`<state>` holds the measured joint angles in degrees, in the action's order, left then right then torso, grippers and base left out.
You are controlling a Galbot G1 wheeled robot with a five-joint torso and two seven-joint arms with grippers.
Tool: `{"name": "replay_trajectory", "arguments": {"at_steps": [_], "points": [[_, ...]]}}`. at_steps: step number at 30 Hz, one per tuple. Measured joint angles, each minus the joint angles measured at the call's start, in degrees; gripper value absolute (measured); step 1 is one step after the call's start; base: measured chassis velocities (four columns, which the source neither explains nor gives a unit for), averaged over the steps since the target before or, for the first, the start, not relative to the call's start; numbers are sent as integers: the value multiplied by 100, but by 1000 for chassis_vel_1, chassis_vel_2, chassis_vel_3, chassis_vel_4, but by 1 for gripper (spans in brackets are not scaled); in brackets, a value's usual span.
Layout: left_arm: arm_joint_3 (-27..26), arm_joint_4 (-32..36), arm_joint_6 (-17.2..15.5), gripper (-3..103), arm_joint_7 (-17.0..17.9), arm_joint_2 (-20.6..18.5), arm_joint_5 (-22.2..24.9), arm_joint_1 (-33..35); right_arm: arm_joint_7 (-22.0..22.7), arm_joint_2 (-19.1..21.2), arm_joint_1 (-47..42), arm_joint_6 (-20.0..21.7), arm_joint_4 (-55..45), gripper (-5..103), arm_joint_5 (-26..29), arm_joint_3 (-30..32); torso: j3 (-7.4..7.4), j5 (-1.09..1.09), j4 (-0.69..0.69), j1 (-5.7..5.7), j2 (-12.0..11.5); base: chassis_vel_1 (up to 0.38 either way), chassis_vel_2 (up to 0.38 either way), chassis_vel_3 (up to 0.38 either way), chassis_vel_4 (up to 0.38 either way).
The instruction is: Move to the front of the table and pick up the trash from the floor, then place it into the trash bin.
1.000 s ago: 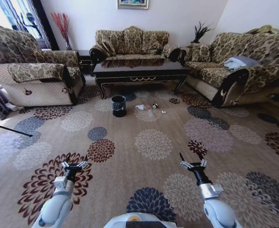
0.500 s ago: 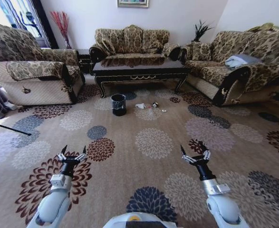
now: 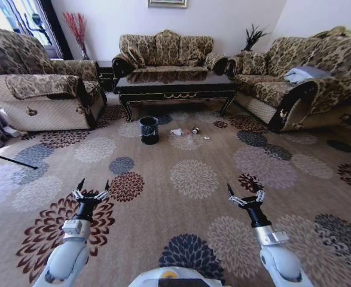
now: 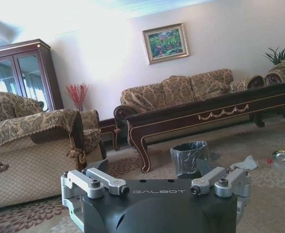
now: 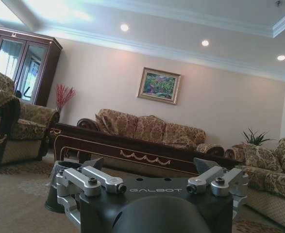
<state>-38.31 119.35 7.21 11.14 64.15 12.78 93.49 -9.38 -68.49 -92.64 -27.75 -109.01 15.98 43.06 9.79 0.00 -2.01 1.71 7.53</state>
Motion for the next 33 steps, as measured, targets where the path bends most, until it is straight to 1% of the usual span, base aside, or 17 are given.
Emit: {"name": "replay_trajectory", "arguments": {"at_steps": [3,4,8,10,13,14,23,24,27,28,32,33], "points": [[4,-27,2,100,-6,13,3,8,7,-21,-16,18,25,100,0,-7,-71,0,0,-16,-88,0,0,0,0],[4,-27,2,100,-6,13,3,8,7,-21,-16,18,25,100,0,-7,-71,0,0,-16,-88,0,0,0,0],[-1,-59,8,100,-14,18,7,10,18,-31,-16,34,52,100,-5,-23,-160,0,0,-42,-203,0,0,0,0],[-4,-62,10,100,-15,18,9,12,19,-31,-16,36,55,100,-5,-24,-179,0,0,-46,-227,0,0,0,0],[-10,-66,16,100,-17,28,15,22,20,-26,-16,38,62,100,-5,-24,-258,0,0,-55,-314,0,0,0,0],[-10,-66,16,100,-17,28,15,22,20,-26,-16,38,62,100,-5,-24,-258,0,0,-55,-314,0,0,0,0],[-5,-87,37,100,-15,57,9,42,24,-22,-37,38,67,100,-10,-20,-472,0,0,-68,-541,0,0,0,0],[-5,-87,37,100,-15,57,9,42,24,-22,-37,38,67,100,-10,-20,-472,0,0,-68,-541,0,0,0,0],[-21,-87,49,100,-15,57,7,51,24,-27,-43,38,64,100,-13,-19,-550,0,0,-75,-626,0,0,0,0],[-21,-87,49,100,-15,57,7,51,24,-27,-43,38,64,100,-13,-19,-550,0,0,-75,-626,0,0,0,0],[-30,-94,57,100,-15,56,2,68,24,-42,-60,38,33,100,-13,-15,-674,0,0,-68,-739,0,0,0,0],[-30,-94,57,100,-15,56,2,68,24,-42,-60,38,33,100,-13,-15,-674,0,0,-68,-739,0,0,0,0]]}}
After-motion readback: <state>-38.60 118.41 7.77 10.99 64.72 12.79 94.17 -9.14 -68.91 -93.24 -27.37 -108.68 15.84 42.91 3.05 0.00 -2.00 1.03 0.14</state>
